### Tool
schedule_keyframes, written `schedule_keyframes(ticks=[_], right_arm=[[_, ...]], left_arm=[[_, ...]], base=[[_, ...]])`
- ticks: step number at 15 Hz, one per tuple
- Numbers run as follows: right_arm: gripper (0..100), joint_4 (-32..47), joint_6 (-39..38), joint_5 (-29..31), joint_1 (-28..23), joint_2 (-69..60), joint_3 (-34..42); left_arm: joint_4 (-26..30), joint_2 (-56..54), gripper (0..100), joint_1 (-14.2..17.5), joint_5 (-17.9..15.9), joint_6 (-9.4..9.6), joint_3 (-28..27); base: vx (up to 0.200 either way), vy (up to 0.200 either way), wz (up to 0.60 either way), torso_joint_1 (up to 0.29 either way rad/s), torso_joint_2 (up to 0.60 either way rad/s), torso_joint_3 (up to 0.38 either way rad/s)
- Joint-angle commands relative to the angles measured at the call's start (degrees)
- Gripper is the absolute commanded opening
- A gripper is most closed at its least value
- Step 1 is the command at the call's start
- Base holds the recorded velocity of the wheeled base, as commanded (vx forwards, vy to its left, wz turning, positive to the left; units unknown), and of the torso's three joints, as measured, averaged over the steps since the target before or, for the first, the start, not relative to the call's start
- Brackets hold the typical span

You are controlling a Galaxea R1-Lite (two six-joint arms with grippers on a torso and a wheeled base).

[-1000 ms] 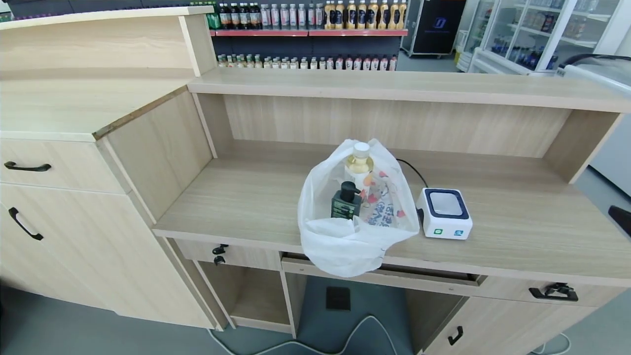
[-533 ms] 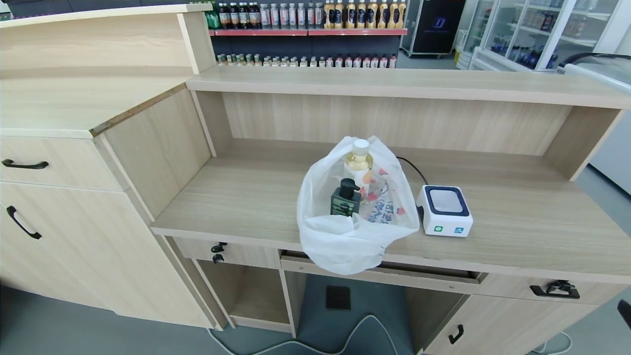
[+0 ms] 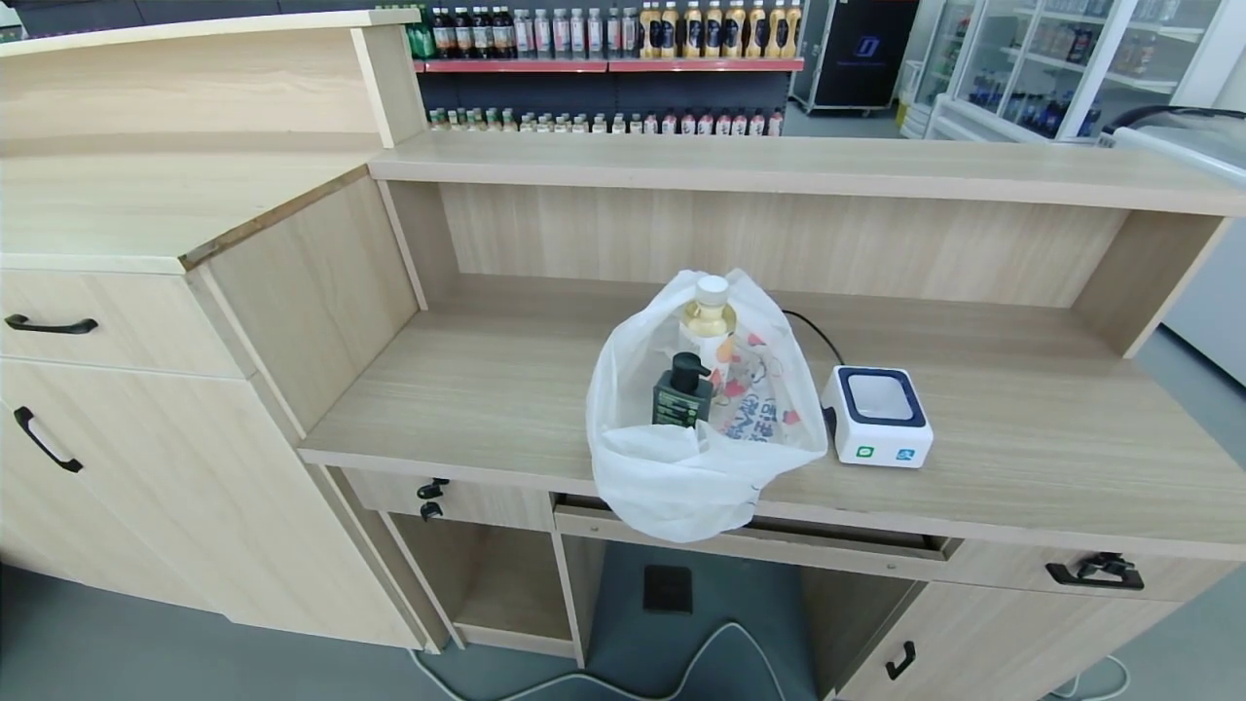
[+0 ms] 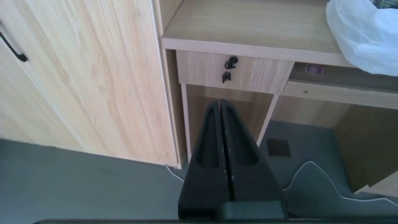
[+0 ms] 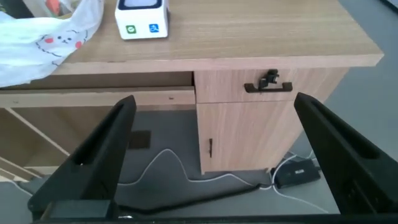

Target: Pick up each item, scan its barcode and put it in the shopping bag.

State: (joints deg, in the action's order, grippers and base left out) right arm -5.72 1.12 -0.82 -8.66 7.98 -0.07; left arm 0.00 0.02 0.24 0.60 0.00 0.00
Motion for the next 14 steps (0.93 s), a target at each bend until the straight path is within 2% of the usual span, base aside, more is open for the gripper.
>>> schedule_keyframes(ticks=[1,2,3,6,14], right_arm=[[100,0.18,0.20,-0.24,1.98,-2.36,0.07],[100,0.18,0.37,-0.15,3.03,-2.18,0.07],[100,0.18,0.37,0.29,6.90,-2.54,0.07],[100,0.18,0.28,-0.15,8.57,-6.84,0.07],[100,0.44,-3.93,0.29,8.83,-7.90,0.07]], left_arm=[[0.00,-0.02,0,0.02,0.02,0.00,0.00],[0.00,-0.02,0,0.02,0.02,0.00,0.00],[0.00,-0.02,0,0.02,0.02,0.00,0.00],[0.00,-0.02,0,0.02,0.02,0.00,0.00],[0.00,-0.02,0,0.02,0.02,0.00,0.00]], base=[[0.000,0.000,0.00,0.000,0.00,0.000],[0.000,0.000,0.00,0.000,0.00,0.000],[0.000,0.000,0.00,0.000,0.00,0.000],[0.000,0.000,0.00,0.000,0.00,0.000],[0.000,0.000,0.00,0.000,0.00,0.000]])
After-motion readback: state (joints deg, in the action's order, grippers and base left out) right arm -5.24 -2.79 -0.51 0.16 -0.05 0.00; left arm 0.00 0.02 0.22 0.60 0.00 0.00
